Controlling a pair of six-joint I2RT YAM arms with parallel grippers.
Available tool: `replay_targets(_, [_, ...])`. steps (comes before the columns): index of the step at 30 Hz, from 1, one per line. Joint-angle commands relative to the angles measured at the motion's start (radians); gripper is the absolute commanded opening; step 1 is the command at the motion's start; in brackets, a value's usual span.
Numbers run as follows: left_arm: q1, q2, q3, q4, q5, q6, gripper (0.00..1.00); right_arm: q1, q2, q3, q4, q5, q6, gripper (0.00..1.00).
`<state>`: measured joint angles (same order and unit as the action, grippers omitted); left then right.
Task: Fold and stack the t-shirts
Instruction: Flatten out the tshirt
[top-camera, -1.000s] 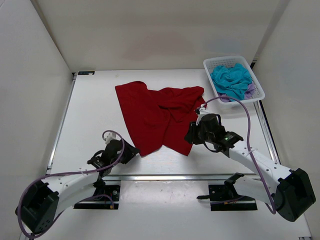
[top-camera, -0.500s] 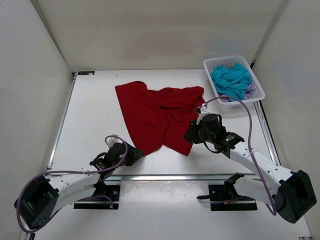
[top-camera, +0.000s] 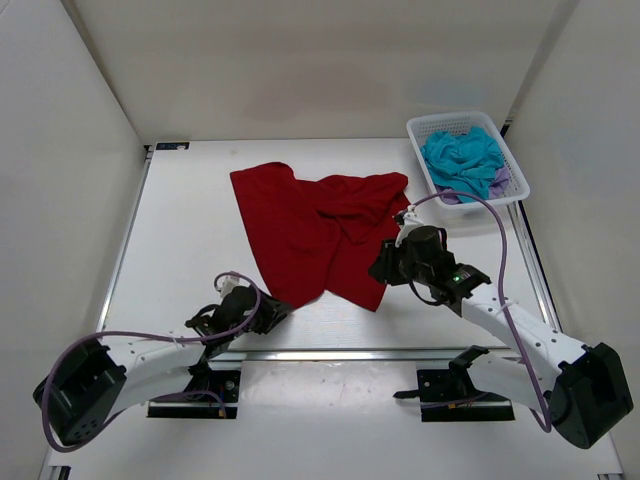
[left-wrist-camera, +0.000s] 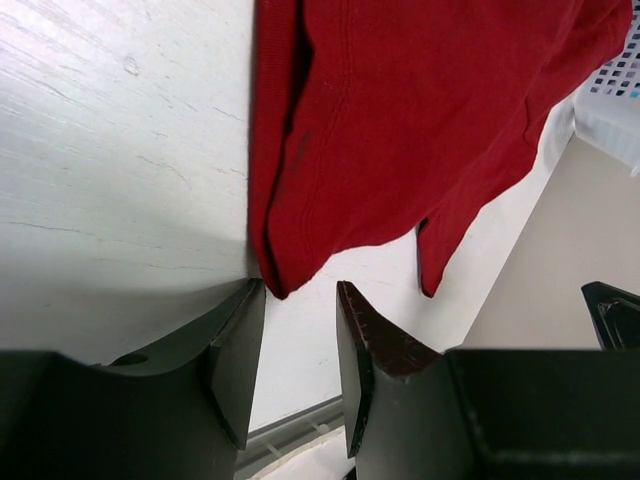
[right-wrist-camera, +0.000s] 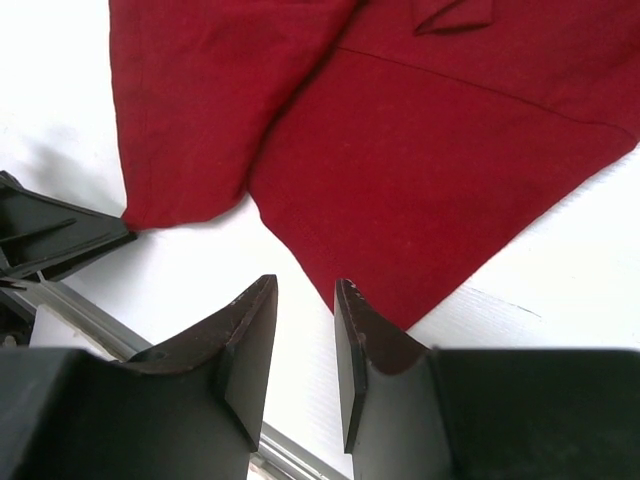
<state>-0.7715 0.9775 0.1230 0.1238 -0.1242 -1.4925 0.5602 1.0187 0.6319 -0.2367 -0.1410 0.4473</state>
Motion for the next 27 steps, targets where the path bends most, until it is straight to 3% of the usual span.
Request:
replay_targets(1, [0.003, -0.014, -0.017, -0.032, -0.031, -0.035, 0.45, -0.003, -0.02, 0.006, 0.05, -0.014, 0.001, 0.28])
replay_targets(6, [0.046, 0.061, -0.019, 0.046, 0.0, -0.023, 0.35, 0.006, -0.028, -0.001, 0.05, -0.011, 0.007, 0.28])
replay_targets(12, [0.041, 0.174, 0.041, 0.1, -0.049, 0.0, 0.3, 0.018, -0.039, -0.043, 0.05, 0.003, 0.016, 0.28])
replay_targets(17, [0.063, 0.194, 0.069, 0.083, -0.032, 0.053, 0.04, 0.049, -0.032, -0.122, 0.016, 0.049, 0.048, 0.28])
replay_targets(19, [0.077, 0.179, 0.084, 0.065, -0.032, 0.086, 0.0, 0.055, -0.029, -0.158, -0.003, 0.092, 0.073, 0.28])
replay_targets(27, [0.115, 0.145, 0.158, -0.045, -0.084, 0.319, 0.0, 0.084, -0.008, -0.207, -0.041, 0.138, 0.152, 0.4])
